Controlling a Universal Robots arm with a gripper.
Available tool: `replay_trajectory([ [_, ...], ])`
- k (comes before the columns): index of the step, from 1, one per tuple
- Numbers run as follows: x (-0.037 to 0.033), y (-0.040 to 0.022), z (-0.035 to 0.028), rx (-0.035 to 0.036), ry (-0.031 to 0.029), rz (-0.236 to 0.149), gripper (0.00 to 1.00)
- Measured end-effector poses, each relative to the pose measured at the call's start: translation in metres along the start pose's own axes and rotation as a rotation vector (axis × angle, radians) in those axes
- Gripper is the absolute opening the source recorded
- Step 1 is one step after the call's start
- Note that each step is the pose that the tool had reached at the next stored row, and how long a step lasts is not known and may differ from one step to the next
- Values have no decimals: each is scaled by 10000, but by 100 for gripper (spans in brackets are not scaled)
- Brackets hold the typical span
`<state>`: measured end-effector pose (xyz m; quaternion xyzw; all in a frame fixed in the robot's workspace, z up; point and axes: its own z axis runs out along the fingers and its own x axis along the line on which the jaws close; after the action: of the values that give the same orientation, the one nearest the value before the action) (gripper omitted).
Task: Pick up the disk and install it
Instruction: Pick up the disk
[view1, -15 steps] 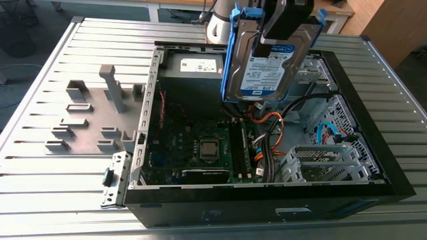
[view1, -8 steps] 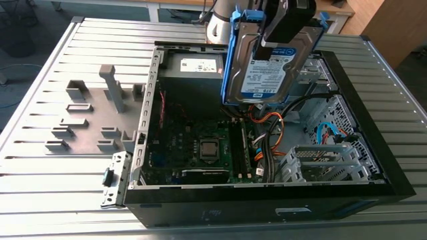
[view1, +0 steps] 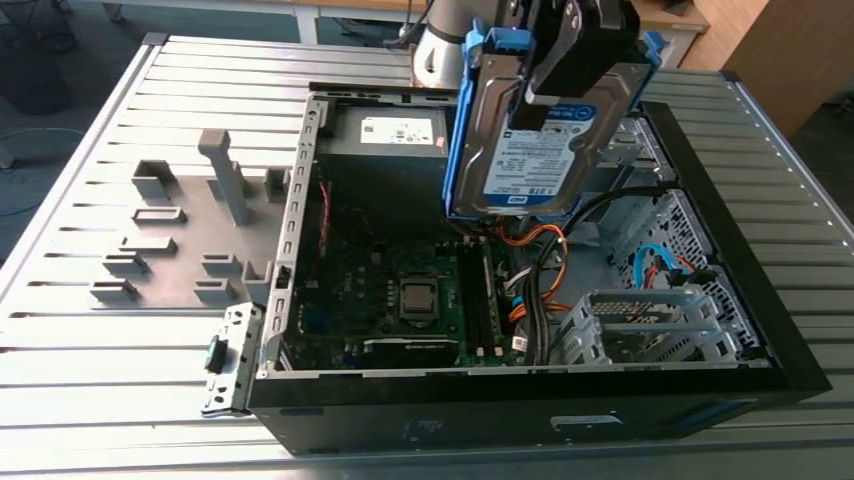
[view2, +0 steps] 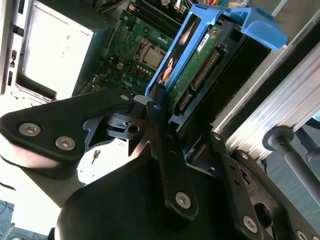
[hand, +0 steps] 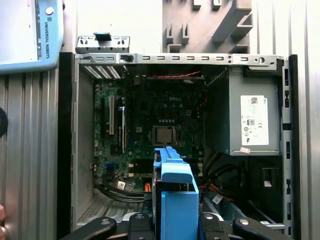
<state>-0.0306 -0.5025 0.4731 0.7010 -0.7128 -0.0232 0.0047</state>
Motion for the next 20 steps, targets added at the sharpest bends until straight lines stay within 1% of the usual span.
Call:
replay_trajectory([
  [7,127,-2,-4,0,1,0,36],
  [9,201,-3,-6,-1,1,0,36],
  [16,319,-5,-9,0,1,0,36],
  [20,374,-6,-10,0,1,0,36],
])
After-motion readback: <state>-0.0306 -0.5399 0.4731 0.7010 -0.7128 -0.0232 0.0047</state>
